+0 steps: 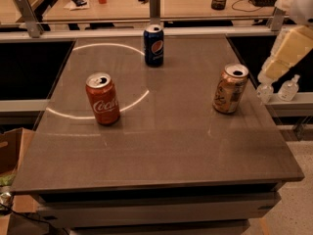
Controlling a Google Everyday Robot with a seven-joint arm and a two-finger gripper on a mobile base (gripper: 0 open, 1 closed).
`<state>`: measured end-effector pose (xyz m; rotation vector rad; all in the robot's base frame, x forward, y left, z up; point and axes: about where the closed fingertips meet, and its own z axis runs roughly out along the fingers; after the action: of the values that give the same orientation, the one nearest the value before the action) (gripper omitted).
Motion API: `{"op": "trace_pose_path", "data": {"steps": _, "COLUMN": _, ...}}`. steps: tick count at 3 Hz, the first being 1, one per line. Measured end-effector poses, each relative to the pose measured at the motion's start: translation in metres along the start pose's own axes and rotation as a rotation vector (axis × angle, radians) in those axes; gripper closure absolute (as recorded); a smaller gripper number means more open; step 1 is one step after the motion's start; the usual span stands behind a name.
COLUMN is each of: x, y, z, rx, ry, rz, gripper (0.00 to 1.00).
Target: Move pepsi can near orange can
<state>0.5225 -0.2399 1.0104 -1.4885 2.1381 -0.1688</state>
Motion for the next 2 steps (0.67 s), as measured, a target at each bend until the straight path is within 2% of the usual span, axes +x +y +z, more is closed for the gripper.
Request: {"op": "trace_pose_path", "data": {"steps": 2, "x": -0.013, "y": -0.072, "z": 0.025, "rx": 0.084, "ry": -0.172, "rz": 0.074, "gripper": 0.0}}
